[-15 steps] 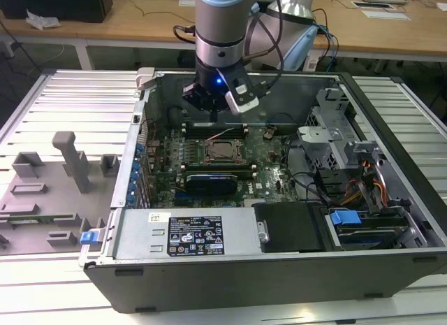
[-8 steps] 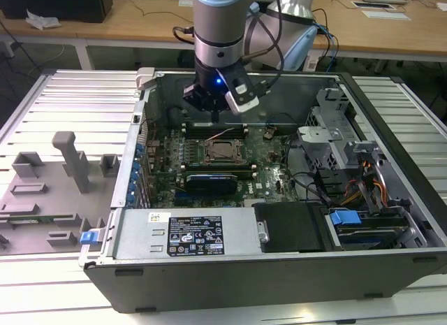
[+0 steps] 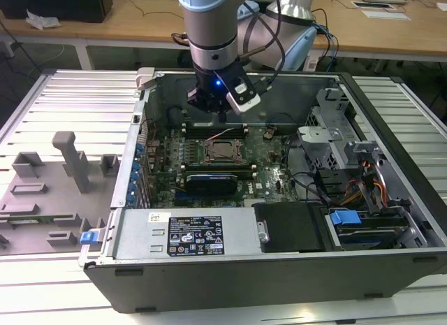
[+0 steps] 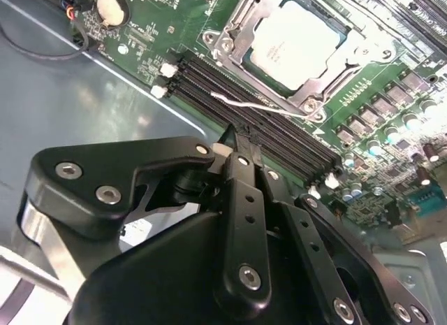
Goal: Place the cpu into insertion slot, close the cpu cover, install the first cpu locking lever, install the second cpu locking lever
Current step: 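Install the first cpu locking lever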
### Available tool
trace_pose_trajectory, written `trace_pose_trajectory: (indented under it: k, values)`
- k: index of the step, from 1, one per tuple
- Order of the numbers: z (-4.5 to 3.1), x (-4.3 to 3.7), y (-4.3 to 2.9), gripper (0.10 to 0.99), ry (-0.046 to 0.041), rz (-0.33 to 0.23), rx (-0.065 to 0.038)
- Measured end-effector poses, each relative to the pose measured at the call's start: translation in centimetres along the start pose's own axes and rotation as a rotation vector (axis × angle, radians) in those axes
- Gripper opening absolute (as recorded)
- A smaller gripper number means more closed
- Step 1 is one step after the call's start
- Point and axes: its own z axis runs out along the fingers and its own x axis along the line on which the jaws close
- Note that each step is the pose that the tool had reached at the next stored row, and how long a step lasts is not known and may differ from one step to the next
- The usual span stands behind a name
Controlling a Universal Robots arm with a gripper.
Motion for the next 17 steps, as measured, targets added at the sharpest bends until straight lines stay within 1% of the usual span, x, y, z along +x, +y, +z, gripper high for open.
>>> trace_pose_trajectory:
  k: [1, 8, 10, 13, 15, 16, 17]
  values:
    - [0.17, 0.03, -0.05, 0.106, -0.0023, 0.008, 0.001]
    - [0.81, 0.14, -0.23, 0.106, -0.0099, 0.034, 0.006]
    - [1.07, 0.18, -0.31, 0.106, -0.0142, 0.049, 0.008]
    - [1.25, 0.21, -0.36, 0.106, -0.0197, 0.069, 0.013]
    - [1.35, 0.23, -0.39, 0.106, -0.0253, 0.088, 0.017]
    - [1.47, 0.25, -0.42, 0.106, -0.0311, 0.108, 0.022]
    - [1.57, 0.25, -0.44, 0.106, -0.0327, 0.114, 0.023]
